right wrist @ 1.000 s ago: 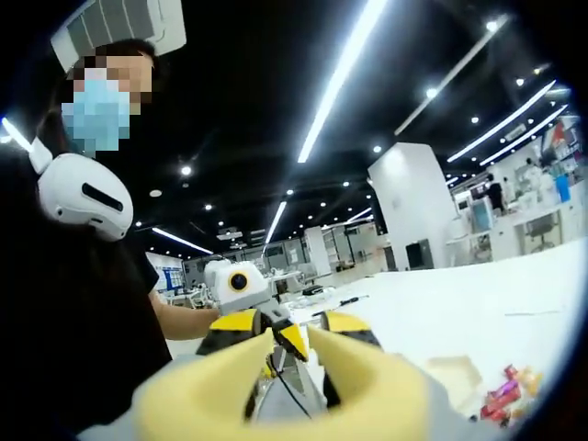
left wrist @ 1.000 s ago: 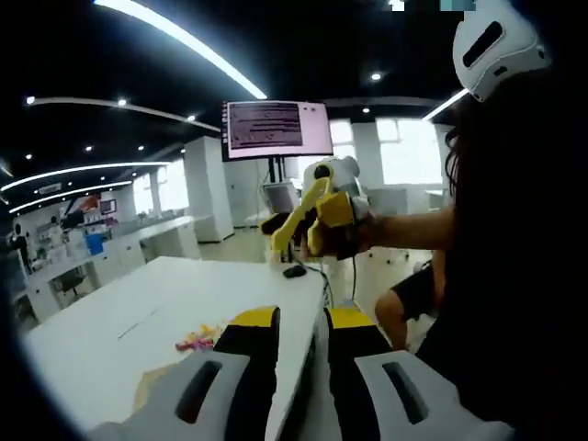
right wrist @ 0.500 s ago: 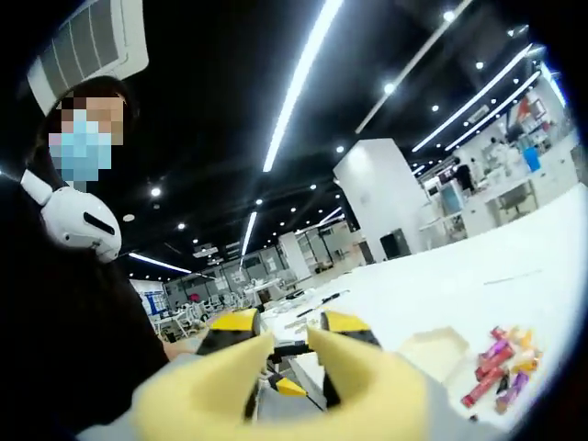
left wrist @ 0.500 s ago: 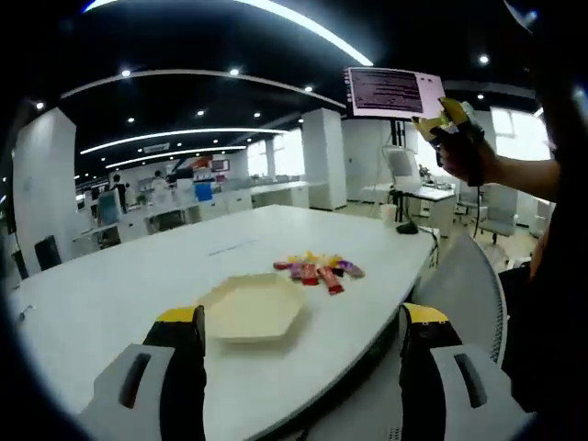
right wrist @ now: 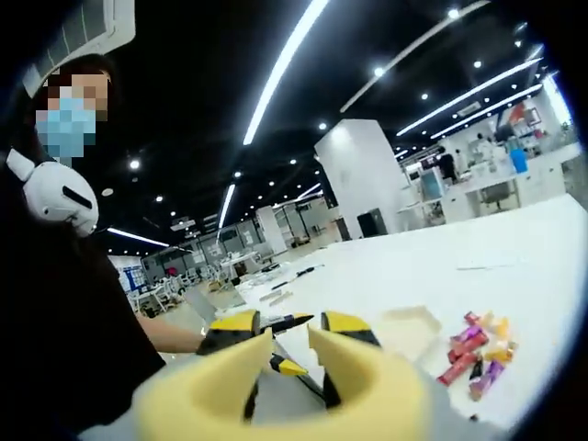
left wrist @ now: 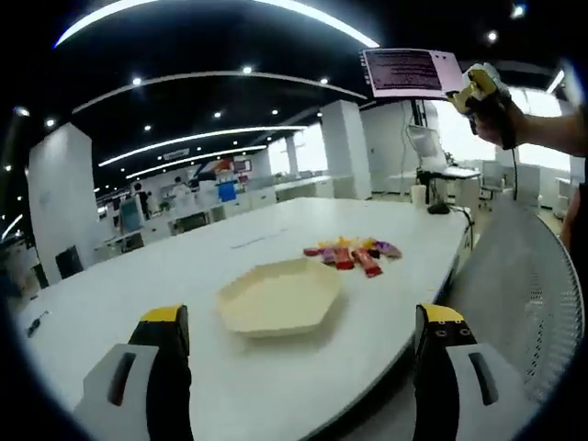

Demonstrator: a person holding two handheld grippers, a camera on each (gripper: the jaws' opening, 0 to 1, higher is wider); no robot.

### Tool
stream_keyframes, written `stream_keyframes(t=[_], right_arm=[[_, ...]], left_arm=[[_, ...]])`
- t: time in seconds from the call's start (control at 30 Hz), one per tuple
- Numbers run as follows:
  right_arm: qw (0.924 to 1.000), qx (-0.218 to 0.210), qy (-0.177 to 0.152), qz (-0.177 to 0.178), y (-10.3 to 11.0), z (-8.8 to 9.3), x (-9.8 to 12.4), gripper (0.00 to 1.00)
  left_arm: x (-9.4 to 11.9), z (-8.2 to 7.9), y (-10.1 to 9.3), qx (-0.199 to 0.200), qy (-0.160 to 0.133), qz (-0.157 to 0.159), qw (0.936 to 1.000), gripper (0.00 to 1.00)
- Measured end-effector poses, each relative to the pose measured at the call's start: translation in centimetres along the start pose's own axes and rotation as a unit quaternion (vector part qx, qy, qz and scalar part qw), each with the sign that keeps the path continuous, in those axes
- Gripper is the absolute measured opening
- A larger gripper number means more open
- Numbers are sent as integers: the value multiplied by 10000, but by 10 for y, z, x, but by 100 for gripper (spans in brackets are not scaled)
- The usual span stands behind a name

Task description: Place the target food into the container with the food tongs after gripping and lifting it, then release it inside without dropping or visibly crushing the food.

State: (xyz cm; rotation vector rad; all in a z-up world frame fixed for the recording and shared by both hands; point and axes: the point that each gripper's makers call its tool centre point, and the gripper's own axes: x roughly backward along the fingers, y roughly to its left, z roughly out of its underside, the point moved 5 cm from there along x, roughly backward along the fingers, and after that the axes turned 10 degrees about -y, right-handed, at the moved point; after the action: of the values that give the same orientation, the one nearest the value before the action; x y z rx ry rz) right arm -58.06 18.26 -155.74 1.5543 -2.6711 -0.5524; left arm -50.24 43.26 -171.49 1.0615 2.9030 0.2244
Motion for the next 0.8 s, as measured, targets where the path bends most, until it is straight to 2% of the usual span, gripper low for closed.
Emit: stream_keyframes(t=[0.07, 0.13, 0.27, 0.37, 0.57, 0.77, 0.8], right_arm=[[9999, 16, 91, 56, -11, 1, 3, 26], [9997, 64, 183, 125, -14, 4, 3, 26], [9950, 508, 795, 329, -29, 18, 7, 26], [9899, 671, 1175, 431, -39, 26, 9, 26], [9856, 751, 1403, 575, -57, 34, 10, 25], [9744, 950, 1779, 992, -99, 44, 16, 25], [9701, 1013, 1898, 1122, -108, 46, 18, 25]], left_arm=[[1, 3, 3, 193, 14, 2, 9998, 99], [3, 9, 5, 553, 183, -109, 9982, 99], [2, 9, 5, 508, 119, -94, 9986, 99], [1, 12, 3, 557, 264, 5, 9981, 99], [1, 14, 2, 585, 298, 23, 9978, 98], [1, 16, 2, 665, 370, 31, 9971, 97], [1, 16, 1, 669, 381, 36, 9970, 97]])
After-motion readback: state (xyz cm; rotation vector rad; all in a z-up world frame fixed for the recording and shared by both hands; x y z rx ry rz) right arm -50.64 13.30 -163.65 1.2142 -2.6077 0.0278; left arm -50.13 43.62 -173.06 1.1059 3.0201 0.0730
